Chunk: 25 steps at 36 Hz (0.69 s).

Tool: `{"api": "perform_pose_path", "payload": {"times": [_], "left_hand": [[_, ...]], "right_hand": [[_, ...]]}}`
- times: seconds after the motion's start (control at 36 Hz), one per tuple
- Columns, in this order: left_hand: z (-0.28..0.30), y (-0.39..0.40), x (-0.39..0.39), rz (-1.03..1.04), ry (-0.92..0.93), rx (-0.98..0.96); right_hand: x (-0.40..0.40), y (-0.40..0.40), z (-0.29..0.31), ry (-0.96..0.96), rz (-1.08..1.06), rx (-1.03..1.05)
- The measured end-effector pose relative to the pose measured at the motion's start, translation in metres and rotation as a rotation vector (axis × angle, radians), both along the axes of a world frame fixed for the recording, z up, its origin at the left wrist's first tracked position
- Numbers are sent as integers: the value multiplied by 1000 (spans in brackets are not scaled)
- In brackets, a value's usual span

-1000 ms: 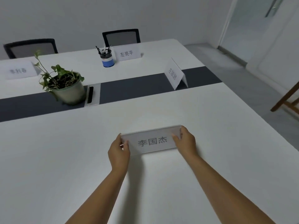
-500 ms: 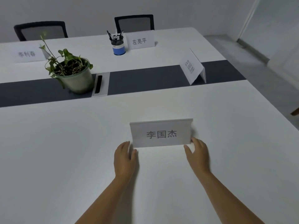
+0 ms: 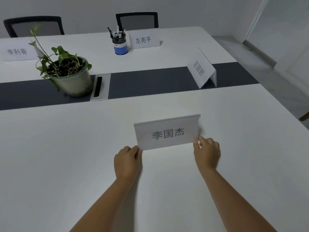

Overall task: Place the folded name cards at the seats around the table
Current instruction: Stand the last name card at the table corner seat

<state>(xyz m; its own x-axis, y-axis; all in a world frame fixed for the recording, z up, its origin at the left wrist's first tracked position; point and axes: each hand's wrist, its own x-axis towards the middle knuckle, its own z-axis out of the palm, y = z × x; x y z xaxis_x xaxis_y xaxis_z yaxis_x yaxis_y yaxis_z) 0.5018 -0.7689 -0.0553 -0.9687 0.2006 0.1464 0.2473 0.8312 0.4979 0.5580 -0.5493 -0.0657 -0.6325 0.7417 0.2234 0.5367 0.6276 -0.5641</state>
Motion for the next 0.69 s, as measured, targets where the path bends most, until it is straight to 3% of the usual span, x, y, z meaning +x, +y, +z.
{"api": "perform_pose_path", "payload": {"times": [0.19, 0.47, 0.69], "left_hand": [[1, 1, -14, 78, -144, -91], [6, 3, -14, 111, -171, -30], [4, 3, -16, 98, -169, -86]], "right_hand": [[-2, 0, -3, -22, -16, 29], [-7, -2, -2, -59, 34, 100], [-8, -2, -3, -108, 42, 124]]}}
